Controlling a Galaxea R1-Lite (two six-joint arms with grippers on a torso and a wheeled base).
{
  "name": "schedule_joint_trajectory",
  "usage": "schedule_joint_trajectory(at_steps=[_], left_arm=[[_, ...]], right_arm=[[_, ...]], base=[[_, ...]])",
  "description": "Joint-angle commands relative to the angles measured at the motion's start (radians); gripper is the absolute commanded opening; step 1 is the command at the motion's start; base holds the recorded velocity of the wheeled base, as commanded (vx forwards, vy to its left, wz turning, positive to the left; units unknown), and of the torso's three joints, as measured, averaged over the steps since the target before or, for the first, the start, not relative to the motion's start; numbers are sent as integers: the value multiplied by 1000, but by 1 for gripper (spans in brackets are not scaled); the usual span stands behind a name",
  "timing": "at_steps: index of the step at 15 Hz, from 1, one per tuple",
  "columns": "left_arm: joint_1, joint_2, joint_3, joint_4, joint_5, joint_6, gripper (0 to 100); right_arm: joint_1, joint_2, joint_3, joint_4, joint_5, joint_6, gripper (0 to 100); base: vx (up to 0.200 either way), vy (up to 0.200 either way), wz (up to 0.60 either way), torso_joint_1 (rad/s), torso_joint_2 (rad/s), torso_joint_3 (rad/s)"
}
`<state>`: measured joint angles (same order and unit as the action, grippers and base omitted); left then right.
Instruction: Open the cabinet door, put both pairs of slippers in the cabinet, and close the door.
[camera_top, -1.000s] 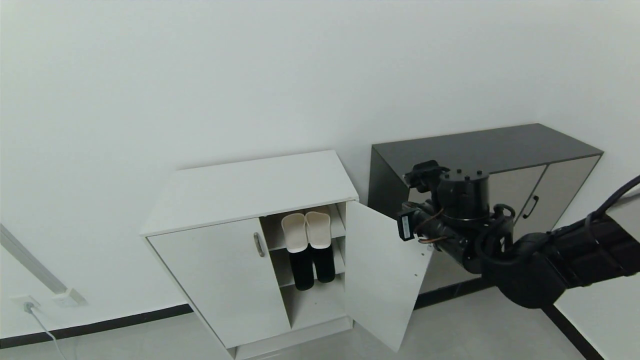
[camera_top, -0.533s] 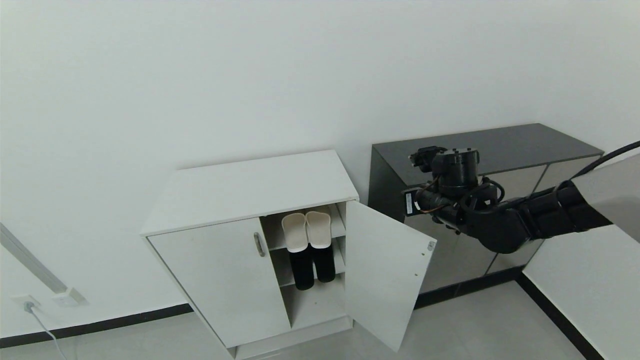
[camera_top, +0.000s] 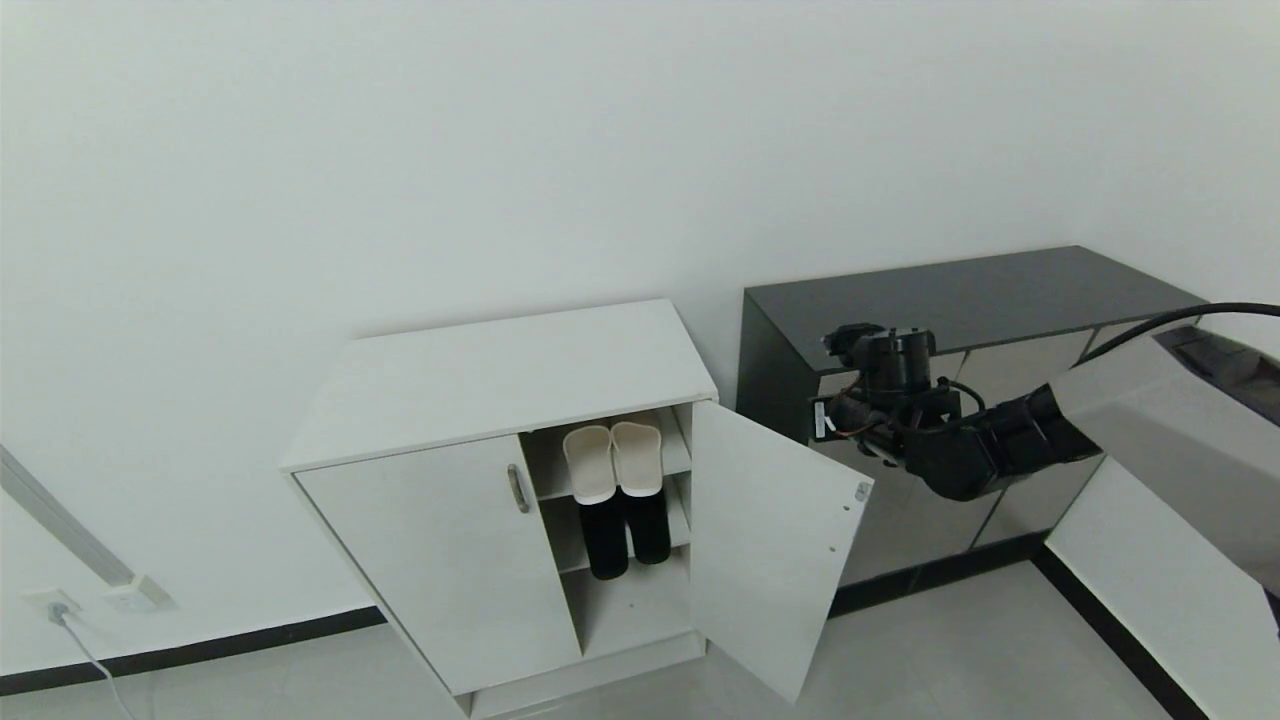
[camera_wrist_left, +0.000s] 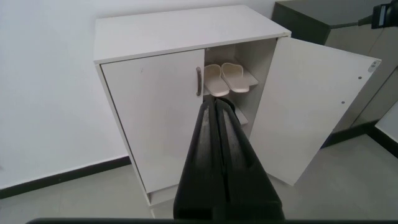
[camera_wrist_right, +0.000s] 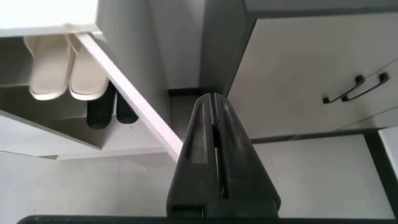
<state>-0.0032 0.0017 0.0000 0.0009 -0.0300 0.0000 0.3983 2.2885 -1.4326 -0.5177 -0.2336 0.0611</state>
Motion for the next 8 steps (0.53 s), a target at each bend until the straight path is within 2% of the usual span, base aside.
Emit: schedule_joint_trajectory(at_steps=[1, 8], left_arm=[[0, 0, 0, -1, -1, 0, 0], [0, 0, 0, 1, -1, 0, 0]], right_arm=[[-10, 58, -25, 1, 0, 0, 0], [-15, 101, -31, -1, 0, 0, 0]], base=[[0, 0, 0, 0, 0, 0], [0, 0, 0, 0, 0, 0]])
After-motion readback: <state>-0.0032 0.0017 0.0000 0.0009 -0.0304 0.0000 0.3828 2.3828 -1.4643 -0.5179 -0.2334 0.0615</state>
